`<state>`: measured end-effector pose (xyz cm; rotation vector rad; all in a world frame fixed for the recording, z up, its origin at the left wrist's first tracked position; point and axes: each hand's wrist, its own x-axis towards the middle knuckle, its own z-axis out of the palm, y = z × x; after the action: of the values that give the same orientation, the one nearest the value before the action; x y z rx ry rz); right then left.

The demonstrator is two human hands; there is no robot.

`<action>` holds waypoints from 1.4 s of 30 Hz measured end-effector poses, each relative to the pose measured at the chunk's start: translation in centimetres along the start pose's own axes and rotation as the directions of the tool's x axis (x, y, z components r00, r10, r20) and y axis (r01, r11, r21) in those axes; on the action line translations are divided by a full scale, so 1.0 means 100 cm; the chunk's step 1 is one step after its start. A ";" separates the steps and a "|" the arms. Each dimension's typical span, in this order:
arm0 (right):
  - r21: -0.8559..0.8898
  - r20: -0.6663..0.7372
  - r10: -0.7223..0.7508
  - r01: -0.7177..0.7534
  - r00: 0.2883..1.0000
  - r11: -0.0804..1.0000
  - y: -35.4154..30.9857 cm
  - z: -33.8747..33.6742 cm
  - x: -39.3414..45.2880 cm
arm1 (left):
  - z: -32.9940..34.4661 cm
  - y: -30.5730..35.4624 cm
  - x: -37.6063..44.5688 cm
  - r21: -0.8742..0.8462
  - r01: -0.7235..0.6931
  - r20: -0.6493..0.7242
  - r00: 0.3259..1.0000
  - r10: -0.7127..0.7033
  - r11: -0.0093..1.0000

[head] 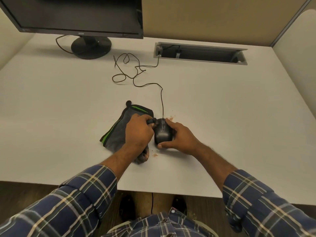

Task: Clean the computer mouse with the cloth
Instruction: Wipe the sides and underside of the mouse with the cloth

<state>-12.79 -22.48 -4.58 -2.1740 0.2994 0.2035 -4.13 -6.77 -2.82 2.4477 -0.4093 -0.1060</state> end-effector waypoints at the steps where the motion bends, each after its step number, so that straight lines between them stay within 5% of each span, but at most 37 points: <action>1: 0.004 -0.003 0.002 -0.002 1.000 1.000 0.000 0.001 -0.001 | -0.002 -0.002 -0.001 -0.043 -0.004 -0.008 1.000 0.004 0.999; 5: 0.021 -0.017 -0.026 0.026 1.000 0.999 -0.003 -0.001 -0.002 | -0.005 -0.006 -0.022 -0.281 -0.086 0.018 0.995 0.095 0.956; 21: -0.016 -0.036 -0.020 0.019 0.999 1.000 -0.002 0.005 -0.003 | 0.012 0.007 -0.018 -0.174 0.147 -0.028 0.988 -0.154 0.974; 31: -0.001 -0.021 -0.014 0.014 1.000 1.000 -0.007 0.004 -0.005 | -0.008 -0.022 -0.040 -0.180 -0.136 0.174 0.970 0.168 0.974; 42: -0.128 -0.031 -0.022 0.018 0.999 0.992 -0.005 0.002 -0.006 | 0.002 0.002 -0.009 -0.170 0.116 0.065 0.992 -0.107 0.978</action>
<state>-13.26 -21.97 -4.15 -2.3074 0.2894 0.1805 -5.07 -6.75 -2.85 2.2980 -0.2742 -0.2473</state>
